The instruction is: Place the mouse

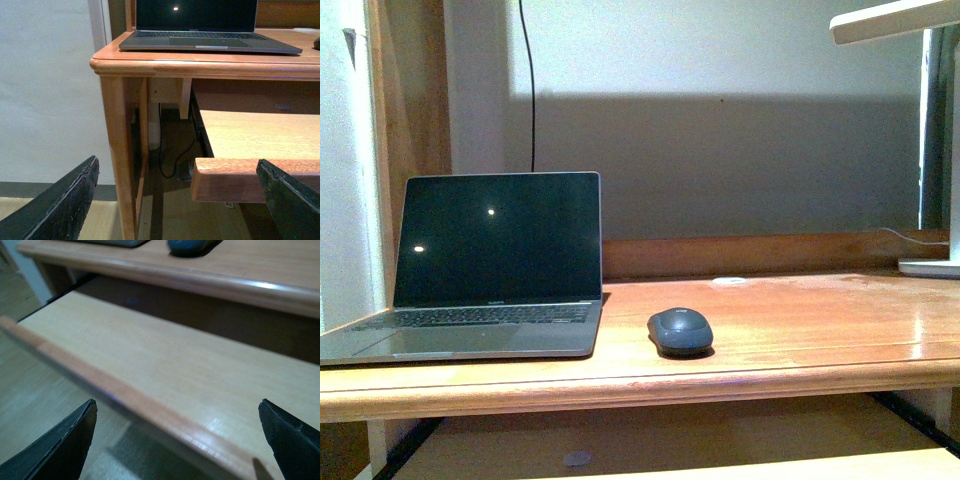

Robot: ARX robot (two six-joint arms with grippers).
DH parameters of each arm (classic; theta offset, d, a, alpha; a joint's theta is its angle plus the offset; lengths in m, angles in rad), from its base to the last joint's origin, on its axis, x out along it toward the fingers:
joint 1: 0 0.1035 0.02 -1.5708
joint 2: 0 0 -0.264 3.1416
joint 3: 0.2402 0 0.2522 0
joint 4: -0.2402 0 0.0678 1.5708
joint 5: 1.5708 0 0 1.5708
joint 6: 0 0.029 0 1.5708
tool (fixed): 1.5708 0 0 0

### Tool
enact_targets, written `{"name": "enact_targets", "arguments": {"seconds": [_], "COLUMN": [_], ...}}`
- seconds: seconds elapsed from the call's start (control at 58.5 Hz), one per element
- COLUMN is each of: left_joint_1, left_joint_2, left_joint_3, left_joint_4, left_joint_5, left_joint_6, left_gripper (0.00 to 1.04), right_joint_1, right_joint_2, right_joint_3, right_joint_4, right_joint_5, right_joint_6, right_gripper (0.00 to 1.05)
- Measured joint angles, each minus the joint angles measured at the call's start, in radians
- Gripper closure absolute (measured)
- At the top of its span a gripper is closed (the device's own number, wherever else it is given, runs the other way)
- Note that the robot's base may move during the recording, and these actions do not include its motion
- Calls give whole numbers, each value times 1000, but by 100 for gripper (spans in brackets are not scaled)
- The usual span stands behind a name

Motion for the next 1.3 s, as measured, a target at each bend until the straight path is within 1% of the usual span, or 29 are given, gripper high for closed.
{"name": "enact_targets", "arguments": {"seconds": [0.034,0.051,0.103,0.205,0.29,0.376,0.478,0.564,0.735,0.837,0.888,0.957,1.025,1.145,1.298], "left_joint_1": [0,0,0,0,0,0,0,0,0,0,0,0,0,0,0], "left_joint_2": [0,0,0,0,0,0,0,0,0,0,0,0,0,0,0], "left_joint_3": [0,0,0,0,0,0,0,0,0,0,0,0,0,0,0], "left_joint_4": [0,0,0,0,0,0,0,0,0,0,0,0,0,0,0], "left_joint_5": [0,0,0,0,0,0,0,0,0,0,0,0,0,0,0], "left_joint_6": [0,0,0,0,0,0,0,0,0,0,0,0,0,0,0], "left_gripper": [8,8,8,8,8,8,8,8,8,8,8,8,8,8,8], "right_joint_1": [-20,-40,-75,-82,-56,-10,58,129,237,317,341,381,407,440,465], "right_joint_2": [-11,-16,-19,-10,2,21,75,144,270,386,427,504,559,629,688], "right_joint_3": [-19,-34,-57,-87,-108,-125,-136,-134,-95,-21,12,87,151,245,327], "right_joint_4": [-18,-38,-89,-143,-147,-122,-11,114,248,332,351,362,359,344,315], "right_joint_5": [-42,-78,-126,-134,-127,-96,-11,72,219,349,391,496,566,650,725], "right_joint_6": [-31,-58,-119,-214,-256,-282,-267,-205,-132,-68,-45,-4,19,46,63], "right_gripper": [7,7,7,7,7,7,7,7,7,7,7,7,7,7,7]}}
